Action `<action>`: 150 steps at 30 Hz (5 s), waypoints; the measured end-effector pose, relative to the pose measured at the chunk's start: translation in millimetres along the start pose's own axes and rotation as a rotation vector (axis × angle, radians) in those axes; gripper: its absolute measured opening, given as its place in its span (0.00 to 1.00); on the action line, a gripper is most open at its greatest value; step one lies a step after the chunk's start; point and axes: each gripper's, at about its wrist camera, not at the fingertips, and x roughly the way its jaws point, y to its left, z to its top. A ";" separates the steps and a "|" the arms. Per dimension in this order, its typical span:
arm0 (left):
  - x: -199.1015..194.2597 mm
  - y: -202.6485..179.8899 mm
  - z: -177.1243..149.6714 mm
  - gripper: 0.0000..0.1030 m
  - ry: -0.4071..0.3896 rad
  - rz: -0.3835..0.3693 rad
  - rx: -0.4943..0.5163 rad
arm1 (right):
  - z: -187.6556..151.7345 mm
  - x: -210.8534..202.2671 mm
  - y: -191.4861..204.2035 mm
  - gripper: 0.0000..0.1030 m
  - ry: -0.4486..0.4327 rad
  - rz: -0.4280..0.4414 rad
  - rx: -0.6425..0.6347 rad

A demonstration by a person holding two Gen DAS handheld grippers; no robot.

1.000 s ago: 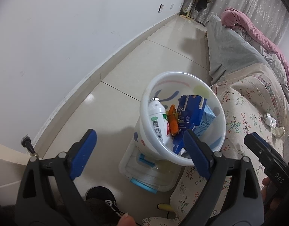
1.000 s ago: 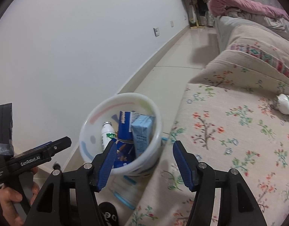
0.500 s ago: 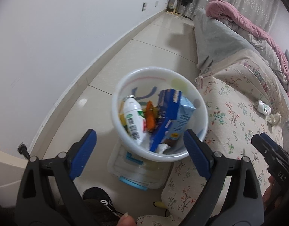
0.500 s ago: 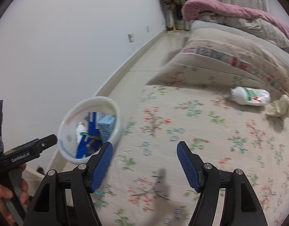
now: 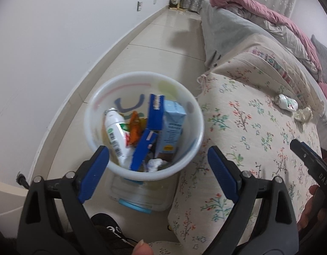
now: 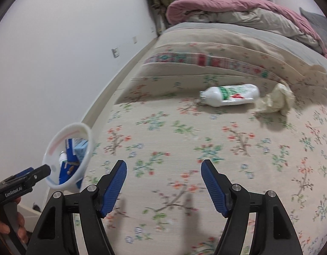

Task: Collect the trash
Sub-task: 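Move both grippers back over the white bottle and crumpled tissues, then grasp the crumpled tissues with the right gripper while the left grasps the white AD bottle, then carry the white bottle and crumpled tissues over to the bin, then open the left gripper to drop the bottle while the right drops the tissues into the bin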

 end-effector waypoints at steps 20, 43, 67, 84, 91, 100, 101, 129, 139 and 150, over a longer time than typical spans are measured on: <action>22.5 -74.8 -3.8 0.91 0.054 -0.065 0.127 | 1.8 -16.2 -124.0 0.72 -0.034 -0.143 0.240; 52.0 -167.3 26.5 0.91 0.049 -0.133 0.321 | 86.7 38.2 -194.0 0.60 -0.091 -0.149 0.358; 95.8 -318.8 77.0 0.75 0.069 -0.284 0.804 | 39.9 -36.1 -241.5 0.25 -0.107 -0.218 0.415; 87.0 -320.6 73.3 0.38 0.098 -0.346 0.775 | 17.8 -53.8 -234.4 0.25 -0.084 -0.160 0.466; 63.1 -289.0 59.2 0.35 0.118 -0.344 0.657 | 5.1 -69.5 -211.8 0.25 -0.078 -0.152 0.447; 41.8 -221.2 27.8 0.35 0.125 -0.332 0.501 | -4.9 -87.0 -182.7 0.25 -0.088 -0.158 0.384; 39.1 -217.7 24.3 0.35 0.121 -0.327 0.486 | -4.9 -87.5 -179.1 0.25 -0.088 -0.160 0.373; -25.3 -49.3 -3.1 0.35 -0.026 -0.279 0.100 | -6.8 -71.5 -50.4 0.25 -0.044 -0.035 0.115; -9.3 32.7 0.7 0.35 -0.053 -0.163 -0.100 | -2.5 -44.4 2.7 0.25 -0.008 0.013 0.032; 34.1 73.3 10.4 0.35 -0.034 -0.155 -0.217 | -3.3 -16.5 43.7 0.25 0.034 0.036 -0.044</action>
